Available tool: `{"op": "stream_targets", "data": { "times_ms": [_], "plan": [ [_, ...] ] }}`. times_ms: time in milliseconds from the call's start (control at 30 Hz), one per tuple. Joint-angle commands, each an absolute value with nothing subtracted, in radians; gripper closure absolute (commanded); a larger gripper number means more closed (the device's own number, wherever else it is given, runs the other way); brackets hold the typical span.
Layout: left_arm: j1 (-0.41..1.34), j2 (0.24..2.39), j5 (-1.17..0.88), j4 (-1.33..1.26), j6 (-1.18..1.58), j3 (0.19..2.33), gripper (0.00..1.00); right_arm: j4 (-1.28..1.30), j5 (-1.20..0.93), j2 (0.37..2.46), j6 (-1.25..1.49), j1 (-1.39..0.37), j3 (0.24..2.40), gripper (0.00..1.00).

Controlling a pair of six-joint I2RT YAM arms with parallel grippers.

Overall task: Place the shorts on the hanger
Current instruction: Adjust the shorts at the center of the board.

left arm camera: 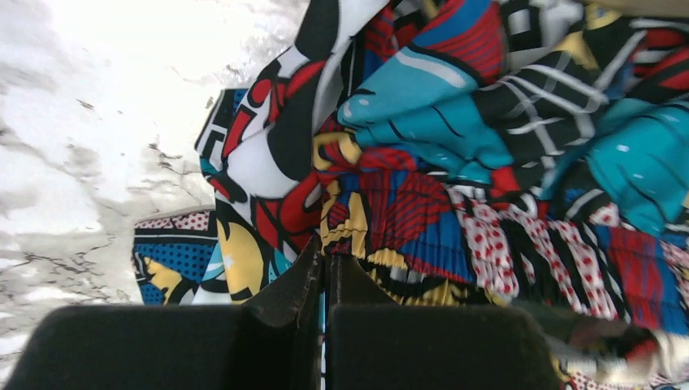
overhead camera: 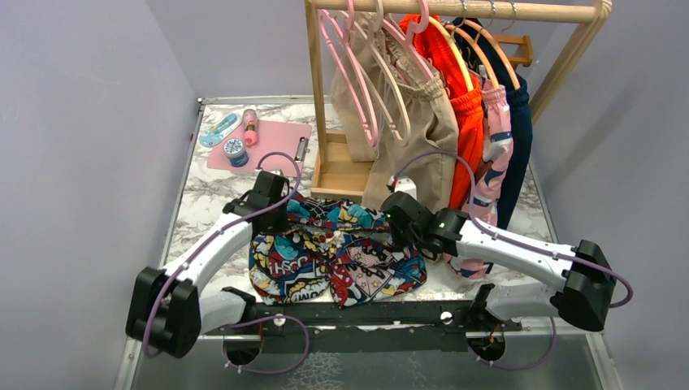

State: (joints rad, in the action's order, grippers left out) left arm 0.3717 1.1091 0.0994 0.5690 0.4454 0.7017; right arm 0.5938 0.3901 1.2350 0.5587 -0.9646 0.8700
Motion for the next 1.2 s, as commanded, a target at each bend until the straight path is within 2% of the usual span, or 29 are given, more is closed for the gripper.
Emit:
{"op": "stream_targets", "data": {
  "times_ms": [0,500,767,867,1000,1167],
  "plan": [
    [0.34,1.219,0.034,0.574,0.47,0.713,1.0,0.645,0.349,1.278,0.618,-0.959,0.857,0.99],
    [0.289,1.222,-0.177,0.499,0.465,0.687,1.0,0.572,0.306,1.368,0.656,-0.937,0.834,0.99],
    [0.307,1.134,-0.241,0.477,0.484,0.661,0.79,0.586,0.281,1.357,0.66,-0.937,0.814,0.97],
    [0.325,1.12,-0.221,0.477,0.489,0.658,0.73,0.595,0.268,1.332,0.657,-0.937,0.81,0.93],
    [0.334,1.104,-0.195,0.478,0.495,0.654,0.69,0.611,0.254,1.302,0.64,-0.937,0.817,0.85],
    [0.345,1.077,-0.169,0.479,0.502,0.648,0.61,0.619,0.225,1.254,0.613,-0.937,0.817,0.72]
  ]
}}
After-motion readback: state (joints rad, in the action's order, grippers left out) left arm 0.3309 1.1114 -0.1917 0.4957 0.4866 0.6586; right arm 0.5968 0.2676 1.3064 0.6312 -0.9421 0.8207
